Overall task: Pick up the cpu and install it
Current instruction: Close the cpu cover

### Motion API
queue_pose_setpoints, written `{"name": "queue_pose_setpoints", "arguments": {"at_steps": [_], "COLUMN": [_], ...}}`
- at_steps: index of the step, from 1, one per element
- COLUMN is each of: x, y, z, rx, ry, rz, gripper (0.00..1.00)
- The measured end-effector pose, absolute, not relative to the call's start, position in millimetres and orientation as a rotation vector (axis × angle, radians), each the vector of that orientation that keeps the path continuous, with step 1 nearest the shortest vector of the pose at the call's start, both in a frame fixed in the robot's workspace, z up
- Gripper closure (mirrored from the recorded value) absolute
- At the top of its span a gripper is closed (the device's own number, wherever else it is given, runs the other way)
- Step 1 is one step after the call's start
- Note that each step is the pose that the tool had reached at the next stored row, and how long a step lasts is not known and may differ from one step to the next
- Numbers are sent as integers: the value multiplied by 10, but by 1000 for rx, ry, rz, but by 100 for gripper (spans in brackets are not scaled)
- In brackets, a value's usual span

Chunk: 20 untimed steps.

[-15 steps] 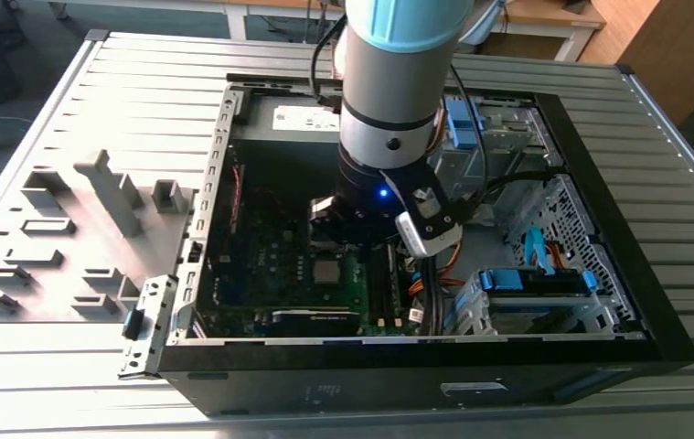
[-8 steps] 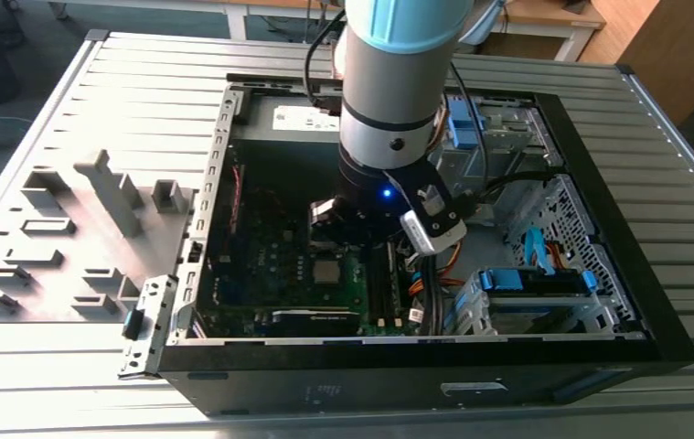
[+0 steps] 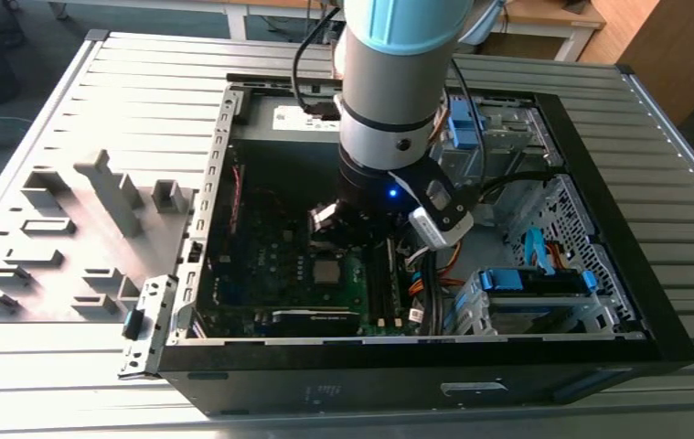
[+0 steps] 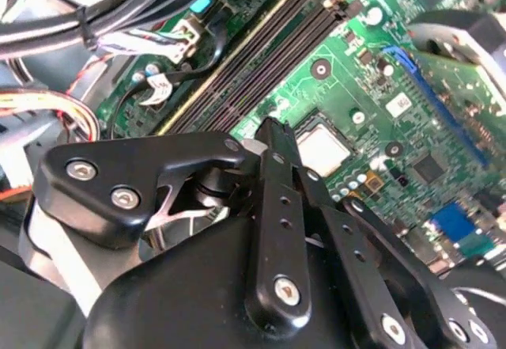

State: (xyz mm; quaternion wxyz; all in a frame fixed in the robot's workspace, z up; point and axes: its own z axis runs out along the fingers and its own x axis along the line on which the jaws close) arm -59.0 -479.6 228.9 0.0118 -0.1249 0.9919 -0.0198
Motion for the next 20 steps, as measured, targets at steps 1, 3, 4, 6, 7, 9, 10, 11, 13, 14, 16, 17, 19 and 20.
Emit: {"name": "queue_pose_setpoints", "arguments": {"at_steps": [1, 3, 4, 6, 7, 9, 10, 11, 13, 14, 16, 17, 19, 20], "x": [-590, -590, -590, -590, -590, -590, -590, -590, -590, -590, -589, -586, -581, -580], "y": [-4796, -4796, -4796, -4796, -4796, -4796, -4796, -4796, -4796, -4796, -4796, -4796, -4796, -4796], "z": [2288, 2287, 2286, 2285, 2284, 2282, 2282, 2281, 2279, 2277, 2277, 2276, 2275, 2275], "rx": [-417, -473, -500, -558, -585, -640, -667, -694, -750, -778, -825, -842, -854, -854], "ry": [3089, 3080, 3076, 3065, 3060, 3048, 3042, 3035, 3021, 3014, 3001, 2996, 2992, 2992], "rz": [-62, -61, -61, -60, -59, -59, -58, -58, -57, -57, -56, -56, -55, -55], "gripper": [89, 89, 89, 89, 89, 89, 89, 89, 89, 89, 89, 89, 89, 89]}}
